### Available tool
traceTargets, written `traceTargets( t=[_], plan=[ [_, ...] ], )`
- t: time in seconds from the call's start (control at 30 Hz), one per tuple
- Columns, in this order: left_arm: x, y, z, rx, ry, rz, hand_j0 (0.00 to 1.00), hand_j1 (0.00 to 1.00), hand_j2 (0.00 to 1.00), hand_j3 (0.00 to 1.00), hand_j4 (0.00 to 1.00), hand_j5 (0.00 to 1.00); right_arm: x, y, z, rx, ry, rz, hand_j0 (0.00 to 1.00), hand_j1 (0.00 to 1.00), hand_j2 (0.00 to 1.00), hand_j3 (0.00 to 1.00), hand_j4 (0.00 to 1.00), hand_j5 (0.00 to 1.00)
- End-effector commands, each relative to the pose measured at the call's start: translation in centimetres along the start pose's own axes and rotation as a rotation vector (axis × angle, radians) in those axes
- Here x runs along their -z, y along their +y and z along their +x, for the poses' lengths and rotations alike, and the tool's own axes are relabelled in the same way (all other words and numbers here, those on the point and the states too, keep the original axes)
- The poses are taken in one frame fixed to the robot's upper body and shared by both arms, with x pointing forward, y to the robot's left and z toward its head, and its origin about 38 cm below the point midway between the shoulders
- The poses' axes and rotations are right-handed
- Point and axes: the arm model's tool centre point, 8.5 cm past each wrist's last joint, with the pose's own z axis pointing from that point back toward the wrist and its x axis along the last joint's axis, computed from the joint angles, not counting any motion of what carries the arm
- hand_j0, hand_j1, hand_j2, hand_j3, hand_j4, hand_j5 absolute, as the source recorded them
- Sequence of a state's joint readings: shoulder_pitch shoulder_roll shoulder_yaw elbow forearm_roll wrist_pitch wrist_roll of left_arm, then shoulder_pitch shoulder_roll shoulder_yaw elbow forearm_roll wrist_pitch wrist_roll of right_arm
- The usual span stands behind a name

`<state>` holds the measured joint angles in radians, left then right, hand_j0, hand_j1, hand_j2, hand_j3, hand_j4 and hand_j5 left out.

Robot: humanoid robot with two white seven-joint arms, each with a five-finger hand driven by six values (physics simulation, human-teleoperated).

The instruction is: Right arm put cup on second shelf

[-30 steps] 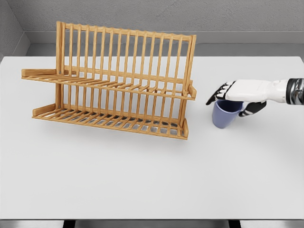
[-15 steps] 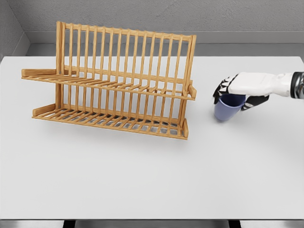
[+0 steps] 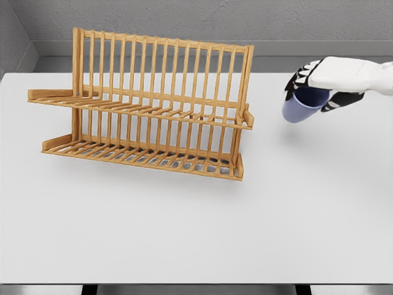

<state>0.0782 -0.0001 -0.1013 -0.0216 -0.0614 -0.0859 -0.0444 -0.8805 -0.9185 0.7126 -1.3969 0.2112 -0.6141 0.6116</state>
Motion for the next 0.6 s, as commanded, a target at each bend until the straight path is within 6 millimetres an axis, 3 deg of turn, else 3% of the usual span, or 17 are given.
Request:
traceTargets(
  t=[0.0, 0.2, 0.57],
  plan=[
    [0.0, 0.0, 0.1, 0.000, -0.001, 0.000, 1.00, 1.00, 1.00, 1.00, 1.00, 1.00, -0.8, -1.1, -0.3, -0.003, 0.016, -0.039, 0.65, 0.65, 0.65, 0.65, 0.65, 0.65],
    [0.0, 0.0, 0.1, 0.000, -0.001, 0.000, 1.00, 1.00, 1.00, 1.00, 1.00, 1.00, -1.3, -2.3, -0.3, -0.019, 0.021, -0.071, 0.65, 0.65, 0.65, 0.65, 0.65, 0.65],
    [0.0, 0.0, 0.0, 0.000, 0.000, 0.000, 1.00, 1.00, 1.00, 1.00, 1.00, 1.00, 0.3, -4.5, 4.7, -0.135, -0.111, -0.099, 0.65, 0.65, 0.65, 0.65, 0.65, 0.65]
  ],
)
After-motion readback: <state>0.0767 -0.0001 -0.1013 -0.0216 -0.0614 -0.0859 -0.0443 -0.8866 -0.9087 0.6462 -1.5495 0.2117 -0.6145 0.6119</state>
